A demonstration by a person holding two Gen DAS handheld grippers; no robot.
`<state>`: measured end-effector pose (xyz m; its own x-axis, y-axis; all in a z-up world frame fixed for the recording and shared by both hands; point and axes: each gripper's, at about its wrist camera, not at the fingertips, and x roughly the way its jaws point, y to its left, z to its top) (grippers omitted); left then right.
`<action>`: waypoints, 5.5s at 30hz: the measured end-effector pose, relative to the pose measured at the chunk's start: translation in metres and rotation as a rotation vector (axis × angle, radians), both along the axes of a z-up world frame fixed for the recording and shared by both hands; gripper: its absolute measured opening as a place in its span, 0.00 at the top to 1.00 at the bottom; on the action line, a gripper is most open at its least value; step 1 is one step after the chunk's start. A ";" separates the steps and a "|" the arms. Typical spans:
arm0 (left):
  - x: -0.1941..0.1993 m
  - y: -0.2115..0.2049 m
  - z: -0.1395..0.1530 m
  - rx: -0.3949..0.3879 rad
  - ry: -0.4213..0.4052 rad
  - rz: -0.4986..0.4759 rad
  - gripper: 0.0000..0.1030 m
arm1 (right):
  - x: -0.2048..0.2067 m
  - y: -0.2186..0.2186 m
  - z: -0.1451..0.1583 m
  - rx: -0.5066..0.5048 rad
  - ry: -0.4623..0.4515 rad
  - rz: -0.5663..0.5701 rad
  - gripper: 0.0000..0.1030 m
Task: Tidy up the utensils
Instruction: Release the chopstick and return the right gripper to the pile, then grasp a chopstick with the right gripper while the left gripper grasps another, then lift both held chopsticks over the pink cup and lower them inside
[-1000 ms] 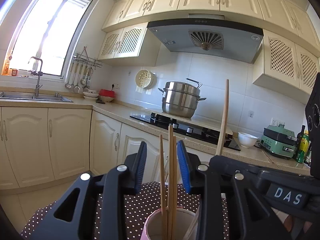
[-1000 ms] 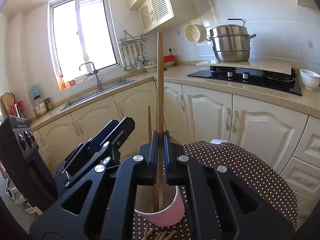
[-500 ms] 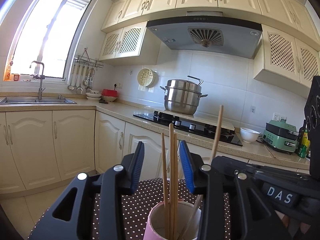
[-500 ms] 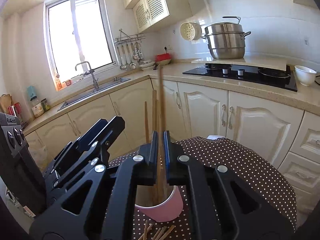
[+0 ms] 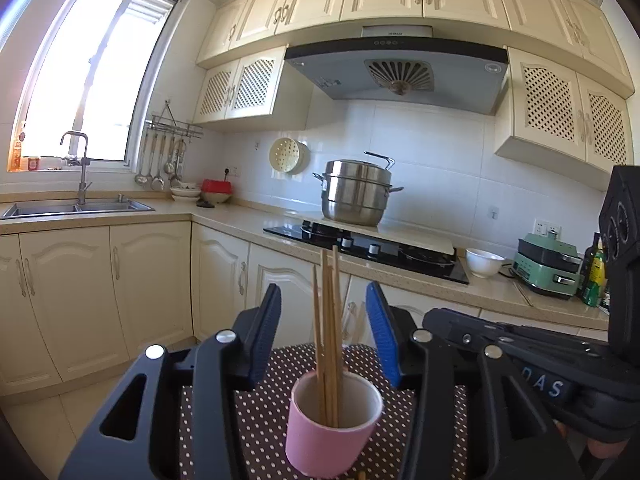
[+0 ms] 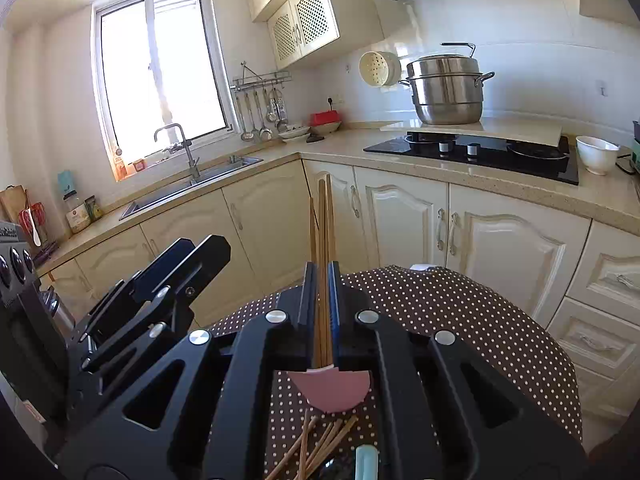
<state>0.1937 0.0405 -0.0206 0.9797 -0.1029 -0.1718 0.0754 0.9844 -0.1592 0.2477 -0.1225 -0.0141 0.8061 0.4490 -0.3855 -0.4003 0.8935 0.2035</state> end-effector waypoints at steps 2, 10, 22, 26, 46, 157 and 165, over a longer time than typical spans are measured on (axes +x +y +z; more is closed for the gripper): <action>-0.008 -0.003 0.001 0.003 0.034 -0.028 0.57 | -0.008 -0.002 -0.001 -0.007 0.007 -0.004 0.93; -0.020 -0.011 -0.019 0.004 0.303 -0.142 0.56 | -0.033 -0.016 -0.019 -0.041 0.084 -0.024 0.81; -0.023 0.002 -0.121 -0.010 0.796 -0.172 0.56 | -0.057 -0.016 -0.077 -0.134 0.290 0.023 0.59; -0.026 0.002 -0.143 0.000 0.863 -0.177 0.68 | -0.058 -0.011 -0.093 -0.148 0.363 0.061 0.59; -0.037 0.003 -0.160 -0.001 0.886 -0.076 0.95 | -0.053 0.022 -0.141 -0.214 0.569 0.175 0.60; 0.076 -0.017 -0.022 -0.066 -0.104 -0.068 0.94 | 0.052 0.008 0.009 -0.011 0.003 0.075 0.94; 0.074 -0.009 -0.024 -0.069 -0.065 -0.047 0.92 | 0.054 0.009 0.003 -0.015 0.018 0.073 0.94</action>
